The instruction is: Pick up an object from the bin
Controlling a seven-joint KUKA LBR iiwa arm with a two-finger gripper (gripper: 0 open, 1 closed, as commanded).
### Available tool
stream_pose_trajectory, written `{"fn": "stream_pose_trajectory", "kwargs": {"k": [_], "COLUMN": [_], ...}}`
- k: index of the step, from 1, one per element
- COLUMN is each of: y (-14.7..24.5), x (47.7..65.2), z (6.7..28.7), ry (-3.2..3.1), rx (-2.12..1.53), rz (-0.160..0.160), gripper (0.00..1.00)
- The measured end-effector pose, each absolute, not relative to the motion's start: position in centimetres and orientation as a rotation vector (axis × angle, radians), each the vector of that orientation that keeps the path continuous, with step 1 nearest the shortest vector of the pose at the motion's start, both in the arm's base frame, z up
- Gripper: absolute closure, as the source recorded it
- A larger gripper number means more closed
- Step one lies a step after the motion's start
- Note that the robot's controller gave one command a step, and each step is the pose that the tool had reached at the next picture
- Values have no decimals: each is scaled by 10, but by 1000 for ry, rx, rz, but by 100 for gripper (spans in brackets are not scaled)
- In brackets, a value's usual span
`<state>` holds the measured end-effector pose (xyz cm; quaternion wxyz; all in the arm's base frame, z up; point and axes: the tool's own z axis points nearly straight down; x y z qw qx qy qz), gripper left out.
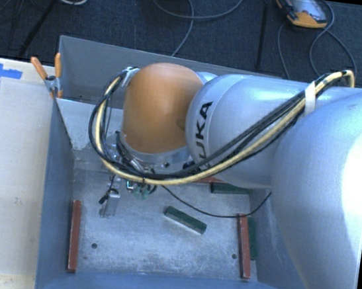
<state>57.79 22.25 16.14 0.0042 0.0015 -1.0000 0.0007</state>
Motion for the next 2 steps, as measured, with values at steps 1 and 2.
{"fn": "stream_pose_trajectory", "kwargs": {"k": [1, 2], "y": [246, 242], "x": [547, 492], "z": [68, 100], "ry": [-3086, -2884], "rx": [575, 1240], "rz": [0, -1], "gripper": [0, 0]}}
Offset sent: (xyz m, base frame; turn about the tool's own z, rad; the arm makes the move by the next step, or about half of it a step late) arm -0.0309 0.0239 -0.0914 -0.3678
